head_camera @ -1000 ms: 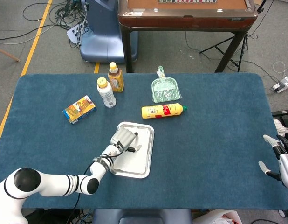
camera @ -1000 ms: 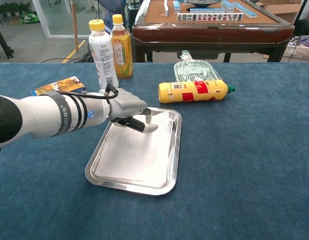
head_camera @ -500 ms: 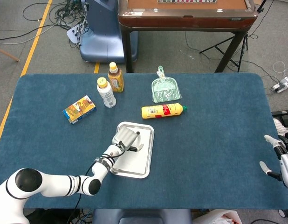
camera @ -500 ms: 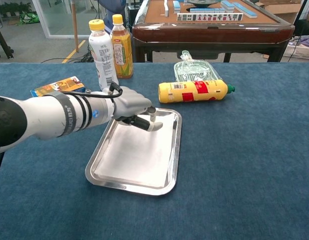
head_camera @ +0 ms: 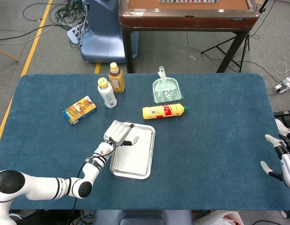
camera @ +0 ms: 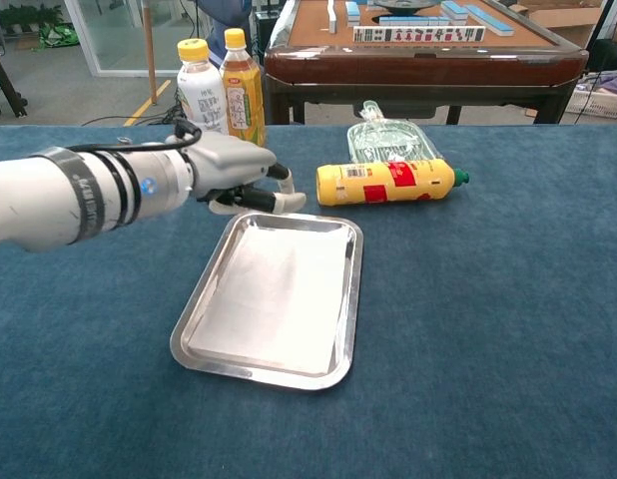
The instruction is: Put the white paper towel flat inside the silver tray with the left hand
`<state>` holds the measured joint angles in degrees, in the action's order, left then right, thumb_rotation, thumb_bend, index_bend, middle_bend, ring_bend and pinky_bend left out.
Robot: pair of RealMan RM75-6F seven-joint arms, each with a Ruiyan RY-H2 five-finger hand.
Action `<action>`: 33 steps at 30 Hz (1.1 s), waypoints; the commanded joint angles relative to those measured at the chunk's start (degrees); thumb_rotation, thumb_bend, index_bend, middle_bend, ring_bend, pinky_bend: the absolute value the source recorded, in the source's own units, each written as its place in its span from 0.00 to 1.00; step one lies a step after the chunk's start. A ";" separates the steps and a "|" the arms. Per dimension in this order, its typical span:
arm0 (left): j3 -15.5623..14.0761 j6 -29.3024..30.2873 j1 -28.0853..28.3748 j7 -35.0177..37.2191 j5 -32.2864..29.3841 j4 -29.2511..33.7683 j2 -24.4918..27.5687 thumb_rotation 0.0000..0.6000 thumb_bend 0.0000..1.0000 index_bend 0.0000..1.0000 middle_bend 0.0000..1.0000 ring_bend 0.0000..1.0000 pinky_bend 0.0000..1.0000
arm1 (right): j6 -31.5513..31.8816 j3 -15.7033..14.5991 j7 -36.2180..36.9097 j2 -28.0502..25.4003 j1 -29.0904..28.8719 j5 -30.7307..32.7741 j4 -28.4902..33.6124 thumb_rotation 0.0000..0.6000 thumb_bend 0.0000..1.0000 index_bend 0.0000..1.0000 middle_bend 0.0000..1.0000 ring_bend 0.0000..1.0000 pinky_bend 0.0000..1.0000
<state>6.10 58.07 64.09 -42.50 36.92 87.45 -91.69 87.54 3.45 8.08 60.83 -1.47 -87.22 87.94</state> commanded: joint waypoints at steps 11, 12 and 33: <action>0.67 9.37 -10.55 10.29 8.24 8.45 10.27 0.00 0.32 0.19 0.63 0.48 0.62 | -0.49 0.06 -1.28 -0.60 -0.55 -0.34 1.36 1.00 0.26 0.18 0.26 0.10 0.18; 0.30 9.99 -11.51 11.14 9.15 8.70 10.70 0.00 0.32 0.19 0.60 0.45 0.60 | -0.65 0.04 -1.36 -0.62 -0.63 -0.34 1.41 1.00 0.26 0.18 0.26 0.10 0.18; -7.14 23.09 -32.59 25.29 25.82 16.60 22.85 0.00 0.29 0.19 0.23 0.16 0.06 | -4.40 -0.84 -2.75 -3.06 -2.40 -0.66 3.38 1.00 0.26 0.18 0.24 0.10 0.18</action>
<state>-0.05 79.98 32.99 -17.75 61.59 102.88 -70.01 83.26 2.67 5.27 57.86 -3.73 -87.73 91.27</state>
